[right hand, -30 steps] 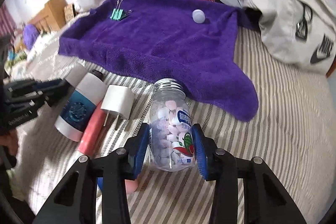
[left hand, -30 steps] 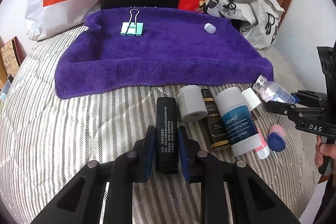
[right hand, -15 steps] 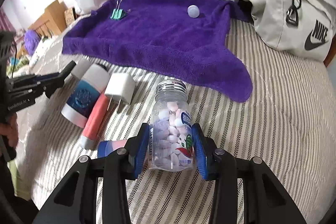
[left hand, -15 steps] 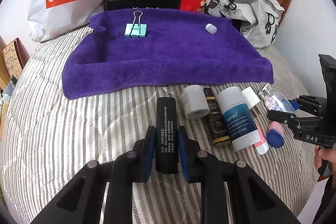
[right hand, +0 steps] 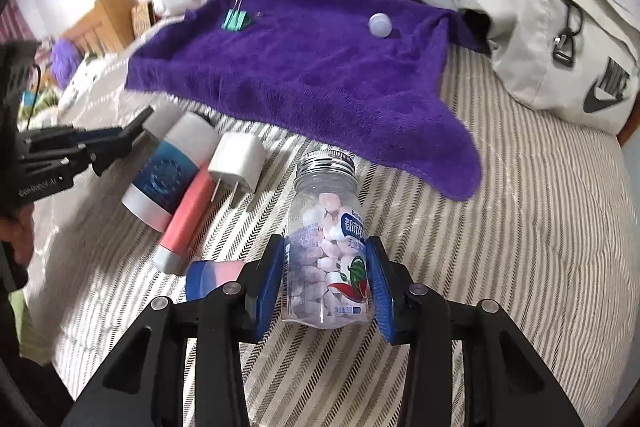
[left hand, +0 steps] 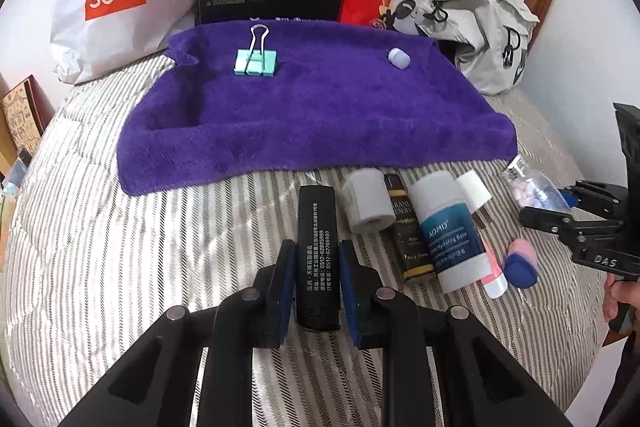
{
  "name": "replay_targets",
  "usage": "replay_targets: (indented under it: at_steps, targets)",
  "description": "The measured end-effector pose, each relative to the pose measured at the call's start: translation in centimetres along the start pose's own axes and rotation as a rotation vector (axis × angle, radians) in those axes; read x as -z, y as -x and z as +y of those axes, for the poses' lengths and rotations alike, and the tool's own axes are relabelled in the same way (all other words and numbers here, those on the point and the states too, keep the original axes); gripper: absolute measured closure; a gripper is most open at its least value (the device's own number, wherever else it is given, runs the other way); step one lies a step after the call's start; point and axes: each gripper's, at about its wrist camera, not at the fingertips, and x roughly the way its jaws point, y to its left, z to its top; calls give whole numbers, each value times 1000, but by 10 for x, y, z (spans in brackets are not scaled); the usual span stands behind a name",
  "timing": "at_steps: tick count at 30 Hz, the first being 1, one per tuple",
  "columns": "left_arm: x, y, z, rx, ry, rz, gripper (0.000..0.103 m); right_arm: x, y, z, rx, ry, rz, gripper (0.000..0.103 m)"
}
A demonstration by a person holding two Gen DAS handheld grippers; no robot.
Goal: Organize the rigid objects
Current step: 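Carry the black case beside the clip on the towel while the right carries the pill bottle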
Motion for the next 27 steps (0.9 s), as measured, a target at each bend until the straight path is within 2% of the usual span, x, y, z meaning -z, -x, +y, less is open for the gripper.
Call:
replay_targets:
  at_steps: [12,20,27]
  targets:
    - [-28,19,11,13,6,-57,82,-28,31,-6,-47,-36,-84,62]
    - [-65,19,28,9,13,-96,82,-68,25,-14,-78,-54,-127,62]
    - [-101,0,42,1,15,-100,82,-105,8,-27,-70,-65,-142,62]
